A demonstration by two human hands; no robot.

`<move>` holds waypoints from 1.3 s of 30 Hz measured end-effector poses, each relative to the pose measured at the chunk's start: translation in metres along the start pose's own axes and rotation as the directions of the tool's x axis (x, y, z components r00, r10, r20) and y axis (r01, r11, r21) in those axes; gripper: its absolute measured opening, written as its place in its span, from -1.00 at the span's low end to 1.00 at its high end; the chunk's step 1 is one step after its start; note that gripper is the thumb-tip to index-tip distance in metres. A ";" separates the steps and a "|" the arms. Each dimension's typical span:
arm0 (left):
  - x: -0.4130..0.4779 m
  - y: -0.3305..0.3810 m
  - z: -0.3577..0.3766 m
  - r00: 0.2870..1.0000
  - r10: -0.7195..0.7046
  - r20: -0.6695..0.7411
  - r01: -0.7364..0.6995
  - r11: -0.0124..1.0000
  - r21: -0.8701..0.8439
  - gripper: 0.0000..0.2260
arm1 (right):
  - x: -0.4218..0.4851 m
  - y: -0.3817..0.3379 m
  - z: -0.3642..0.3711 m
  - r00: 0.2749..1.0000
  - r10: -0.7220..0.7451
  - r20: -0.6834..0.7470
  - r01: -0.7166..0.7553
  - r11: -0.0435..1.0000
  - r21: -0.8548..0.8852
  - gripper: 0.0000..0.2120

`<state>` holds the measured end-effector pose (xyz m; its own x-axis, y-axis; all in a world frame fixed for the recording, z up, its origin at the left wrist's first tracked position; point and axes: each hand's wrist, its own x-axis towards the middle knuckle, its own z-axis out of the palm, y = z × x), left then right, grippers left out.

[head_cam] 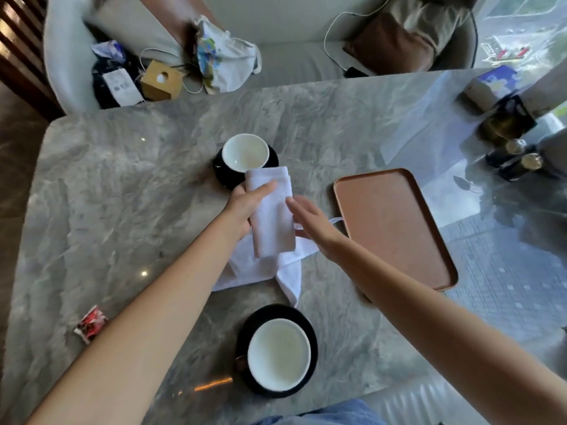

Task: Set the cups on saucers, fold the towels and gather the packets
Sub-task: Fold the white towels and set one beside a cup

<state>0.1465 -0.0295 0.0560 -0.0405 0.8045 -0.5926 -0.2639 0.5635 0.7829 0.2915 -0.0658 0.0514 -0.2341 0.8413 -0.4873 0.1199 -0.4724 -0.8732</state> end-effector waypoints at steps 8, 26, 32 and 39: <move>0.052 -0.014 0.058 0.987 -0.061 -0.146 0.073 0.994 0.078 -0.58 | 0.061 0.010 -0.043 0.982 -0.059 -0.182 0.055 0.998 -0.028 -0.75; 0.072 -0.068 0.050 0.928 0.219 0.301 -0.296 -0.053 0.954 -0.33 | 0.183 0.000 -0.070 0.931 -0.211 -0.299 -0.012 0.800 -0.600 -0.54; 0.072 -0.075 0.057 0.923 0.225 0.311 -0.271 -0.192 0.943 -0.34 | 0.174 0.007 -0.064 0.934 -0.353 0.054 0.193 0.370 -0.909 -0.44; 0.082 -0.073 0.053 0.941 0.135 0.311 -0.309 -0.040 0.950 -0.35 | 0.190 0.015 -0.069 0.970 -0.233 0.063 0.136 0.308 -0.942 -0.51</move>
<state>0.2137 0.0051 -0.0393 0.2261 0.8912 -0.3931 0.9388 -0.0918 0.3319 0.3156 0.1054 -0.0554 -0.3163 0.9098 -0.2686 0.9138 0.2162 -0.3440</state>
